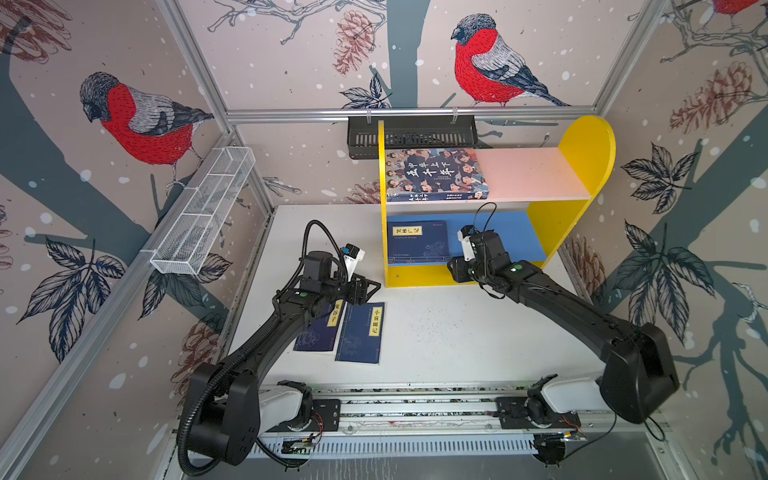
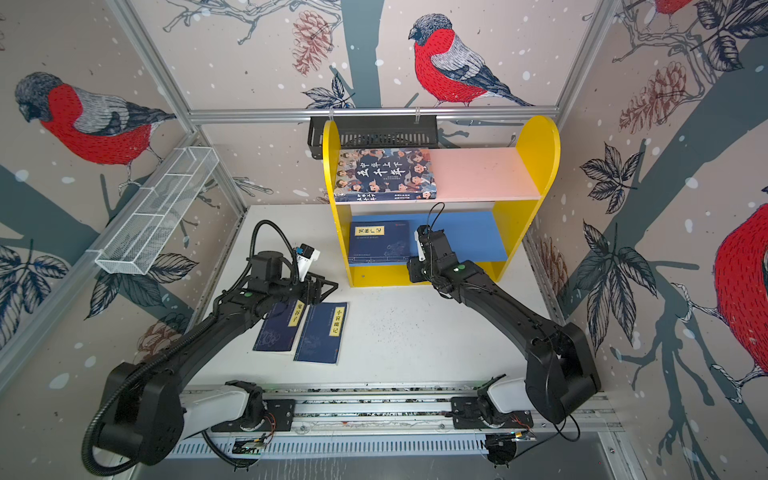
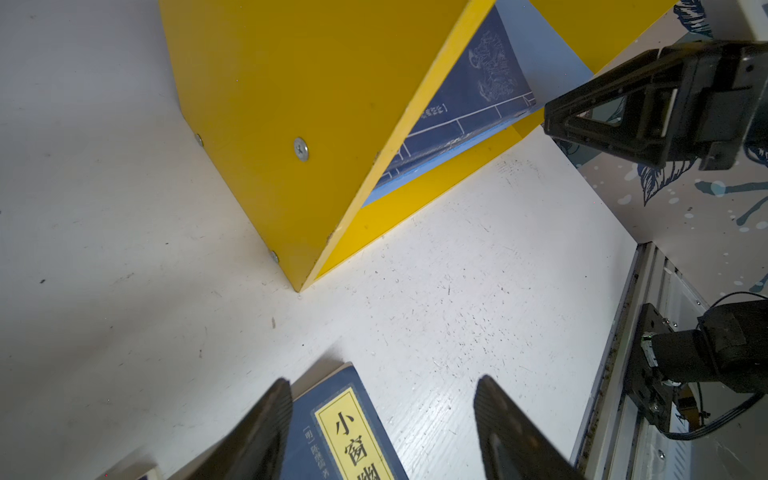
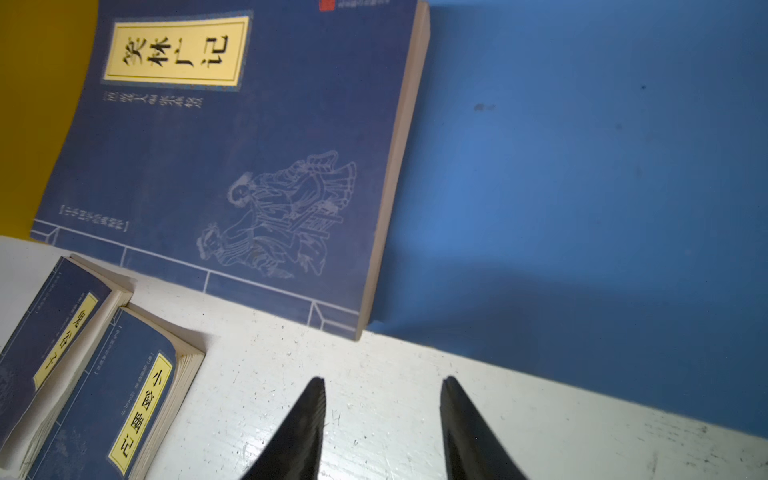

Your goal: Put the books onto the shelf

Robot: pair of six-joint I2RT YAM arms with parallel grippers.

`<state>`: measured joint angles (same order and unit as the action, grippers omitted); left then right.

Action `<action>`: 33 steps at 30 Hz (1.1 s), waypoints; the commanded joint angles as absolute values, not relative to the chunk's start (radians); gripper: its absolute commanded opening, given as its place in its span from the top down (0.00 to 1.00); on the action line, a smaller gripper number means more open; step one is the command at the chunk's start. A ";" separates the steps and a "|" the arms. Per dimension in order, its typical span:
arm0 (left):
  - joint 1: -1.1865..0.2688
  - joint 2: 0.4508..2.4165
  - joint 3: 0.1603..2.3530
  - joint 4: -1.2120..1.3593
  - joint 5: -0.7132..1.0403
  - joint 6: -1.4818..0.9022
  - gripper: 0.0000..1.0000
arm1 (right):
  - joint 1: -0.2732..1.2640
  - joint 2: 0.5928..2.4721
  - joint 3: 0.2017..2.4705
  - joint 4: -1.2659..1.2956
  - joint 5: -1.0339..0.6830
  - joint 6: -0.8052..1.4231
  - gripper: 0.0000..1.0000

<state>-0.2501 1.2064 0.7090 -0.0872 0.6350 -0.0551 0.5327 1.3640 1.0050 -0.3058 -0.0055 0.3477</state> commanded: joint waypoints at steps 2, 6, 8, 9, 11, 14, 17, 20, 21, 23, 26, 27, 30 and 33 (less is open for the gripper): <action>-0.251 1.206 0.709 -0.061 0.655 -0.053 0.30 | 0.534 1.316 0.961 -0.270 -0.048 0.396 0.57; -0.251 1.210 0.709 -0.055 0.660 -0.057 0.30 | 0.531 1.282 0.911 -0.210 -0.132 0.433 0.65; -0.251 1.213 0.709 -0.051 0.661 -0.061 0.30 | 0.531 1.274 0.897 -0.189 -0.155 0.447 0.69; -0.251 1.213 0.709 -0.052 0.661 -0.062 0.30 | 0.529 1.273 0.891 -0.178 -0.161 0.452 0.71; -0.251 1.213 0.708 -0.052 0.661 -0.061 0.30 | 0.525 1.274 0.881 -0.147 -0.184 0.464 0.77; -0.251 1.212 0.707 -0.052 0.661 -0.062 0.30 | 0.520 1.284 0.876 -0.120 -0.202 0.474 0.82; -0.250 1.210 0.707 -0.052 0.661 -0.062 0.30 | 0.510 1.297 0.874 -0.093 -0.215 0.480 0.85; -0.250 1.207 0.705 -0.054 0.660 -0.062 0.30 | 0.499 1.315 0.881 -0.080 -0.221 0.480 0.87; -0.251 1.207 0.706 -0.052 0.660 -0.062 0.30 | 0.496 1.320 0.883 -0.075 -0.222 0.480 0.88; -0.251 1.206 0.706 -0.052 0.660 -0.062 0.30 | 0.488 1.337 0.891 -0.072 -0.229 0.479 0.89; -0.251 1.205 0.706 -0.052 0.659 -0.061 0.30 | 0.484 1.357 0.902 -0.072 -0.239 0.473 0.89; -0.250 1.204 0.706 -0.052 0.660 -0.062 0.30 | 0.483 1.361 0.906 -0.070 -0.244 0.471 0.90; -0.250 1.204 0.706 -0.052 0.658 -0.062 0.30 | 0.478 1.369 0.913 -0.068 -0.247 0.471 0.90; -0.251 1.204 0.706 -0.052 0.658 -0.062 0.30 | 0.477 1.378 0.919 -0.067 -0.252 0.470 0.90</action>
